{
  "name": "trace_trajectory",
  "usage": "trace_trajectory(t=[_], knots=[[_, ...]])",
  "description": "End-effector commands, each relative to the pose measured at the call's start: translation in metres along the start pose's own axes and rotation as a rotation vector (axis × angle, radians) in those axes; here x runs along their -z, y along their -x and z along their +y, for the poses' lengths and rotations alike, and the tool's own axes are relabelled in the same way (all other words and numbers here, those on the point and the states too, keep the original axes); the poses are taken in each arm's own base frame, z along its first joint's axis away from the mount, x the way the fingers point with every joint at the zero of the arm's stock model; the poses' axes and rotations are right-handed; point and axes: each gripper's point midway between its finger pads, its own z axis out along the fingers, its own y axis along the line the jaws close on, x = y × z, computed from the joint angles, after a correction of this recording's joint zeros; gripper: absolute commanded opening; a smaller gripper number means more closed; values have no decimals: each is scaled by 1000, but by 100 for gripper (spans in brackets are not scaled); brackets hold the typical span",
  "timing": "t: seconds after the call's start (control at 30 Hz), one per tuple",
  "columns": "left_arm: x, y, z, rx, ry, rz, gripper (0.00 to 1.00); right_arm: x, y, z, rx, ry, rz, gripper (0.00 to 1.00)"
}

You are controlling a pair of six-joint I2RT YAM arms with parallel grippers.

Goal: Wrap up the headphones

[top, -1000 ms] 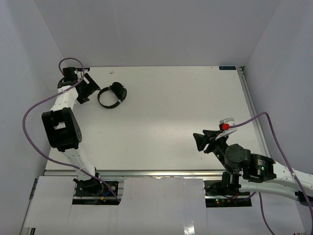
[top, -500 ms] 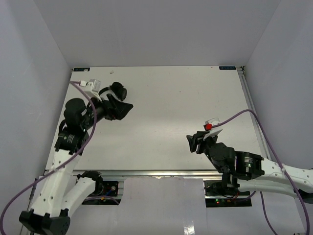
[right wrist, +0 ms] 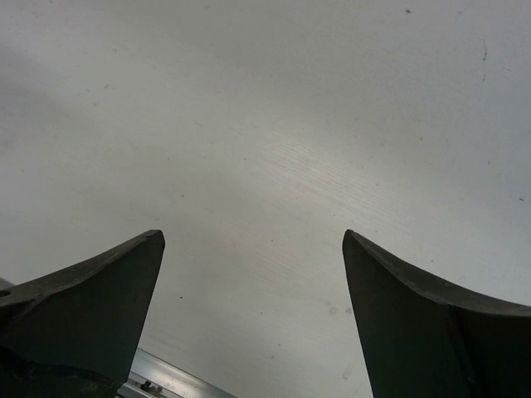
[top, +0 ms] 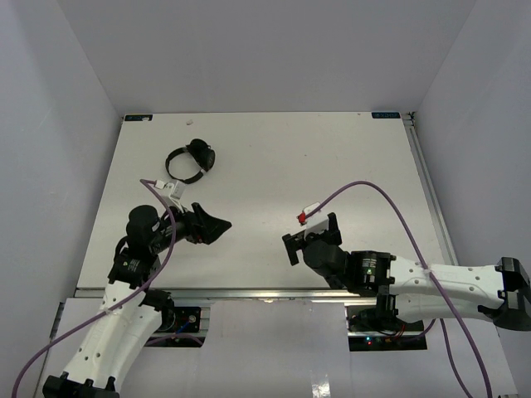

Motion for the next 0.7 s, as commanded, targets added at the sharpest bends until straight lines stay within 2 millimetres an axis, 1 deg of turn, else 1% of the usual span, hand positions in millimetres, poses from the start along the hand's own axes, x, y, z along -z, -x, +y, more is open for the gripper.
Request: trace_trajectory(t=[0.0, 0.07, 0.13, 0.27, 0.5, 0.67], knots=[[-4, 2, -3, -11, -18, 5, 98, -8, 30, 9, -102, -34, -57, 94], [-7, -3, 0, 2, -8, 33, 98, -9, 32, 10, -112, -37, -59, 90], [-12, -9, 1, 14, -11, 66, 98, -7, 34, 8, -133, -46, -68, 90], [-14, -12, 3, 19, 8, 77, 98, -1, 41, 1, -183, -49, -96, 90], [-21, -25, 4, 34, 8, 137, 98, 7, 45, -5, -228, -23, -119, 90], [-21, -26, 3, 30, 3, 143, 98, 10, 46, -8, -243, -30, -131, 90]])
